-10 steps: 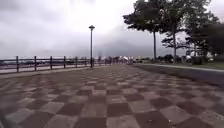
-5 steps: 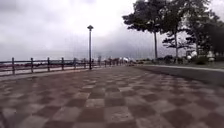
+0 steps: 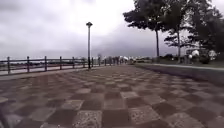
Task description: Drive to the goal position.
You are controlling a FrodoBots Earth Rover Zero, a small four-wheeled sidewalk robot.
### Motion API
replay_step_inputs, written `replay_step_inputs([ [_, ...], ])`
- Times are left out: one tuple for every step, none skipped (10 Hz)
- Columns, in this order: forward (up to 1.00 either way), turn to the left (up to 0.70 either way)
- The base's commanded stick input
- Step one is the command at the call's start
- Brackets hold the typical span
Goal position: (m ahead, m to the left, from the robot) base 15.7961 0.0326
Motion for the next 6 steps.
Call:
replay_step_inputs([
  [1.0, 0.0],
  [1.0, 0.0],
  [1.0, 0.0],
  [1.0, 0.0],
  [1.0, 0.0],
  [1.0, 0.0],
])
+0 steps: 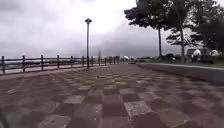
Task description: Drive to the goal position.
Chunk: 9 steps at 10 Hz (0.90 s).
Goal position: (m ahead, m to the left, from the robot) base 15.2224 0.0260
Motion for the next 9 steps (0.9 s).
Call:
replay_step_inputs([
  [1.0, 0.0],
  [1.0, 0.0],
  [1.0, 0.0],
  [1.0, 0.0],
  [1.0, 0.0],
  [1.0, 0.0],
  [1.0, 0.0],
  [1.0, 0.0],
  [1.0, 0.0],
])
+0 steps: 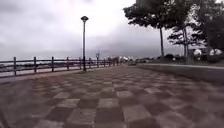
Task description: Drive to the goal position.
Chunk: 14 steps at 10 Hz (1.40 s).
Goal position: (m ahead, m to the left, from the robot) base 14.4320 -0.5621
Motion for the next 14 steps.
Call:
replay_step_inputs([
  [1.0, 0.0],
  [1.0, 0.0],
  [1.0, 0.0],
  [1.0, 0.0],
  [1.0, 0.0],
  [1.0, 0.0],
  [1.0, 0.0],
  [1.0, 0.0],
  [1.0, 0.0],
  [1.0, 0.0],
  [1.0, 0.0],
  [1.0, 0.02],
  [1.0, 0.05],
  [1.0, 0.37],
])
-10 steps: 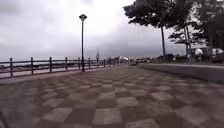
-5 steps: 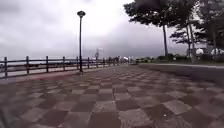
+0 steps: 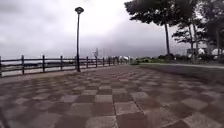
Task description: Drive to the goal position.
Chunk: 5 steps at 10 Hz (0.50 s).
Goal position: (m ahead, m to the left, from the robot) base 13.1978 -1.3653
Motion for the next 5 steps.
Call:
replay_step_inputs([
  [1.0, 0.0],
  [1.0, 0.0],
  [1.0, 0.0],
  [1.0, 0.0],
  [1.0, 0.0],
])
